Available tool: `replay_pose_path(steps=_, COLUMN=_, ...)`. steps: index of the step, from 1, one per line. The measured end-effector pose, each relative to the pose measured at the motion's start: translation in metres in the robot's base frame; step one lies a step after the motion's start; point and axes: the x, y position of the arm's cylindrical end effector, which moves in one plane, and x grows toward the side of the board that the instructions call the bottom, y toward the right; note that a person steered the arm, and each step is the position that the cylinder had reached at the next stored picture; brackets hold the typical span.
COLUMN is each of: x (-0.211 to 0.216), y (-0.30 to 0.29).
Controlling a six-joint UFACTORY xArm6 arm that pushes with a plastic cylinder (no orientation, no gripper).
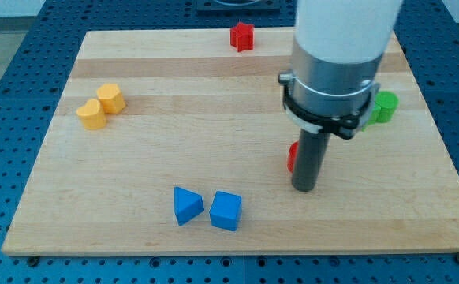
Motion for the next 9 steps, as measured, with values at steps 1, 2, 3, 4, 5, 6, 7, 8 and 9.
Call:
replay_pose_path(steps=1, x=0.0, y=0.001)
replay_pose_path(steps=2, x=-0.004, y=0.002)
replay_pose_path(steps=3, x=-0.024, y=0.002)
replay_pose_path(steps=4, x=-0.041, y=0.002)
replay_pose_path(steps=5, x=-0.058, y=0.002)
replay_pose_path(steps=6, x=-0.078, y=-0.001)
replay_pose_path(steps=7, x=-0.094, y=-0.035)
replay_pose_path(steps=8, x=-0.102, y=-0.079)
replay_pose_path(steps=9, x=-0.102, y=-0.103)
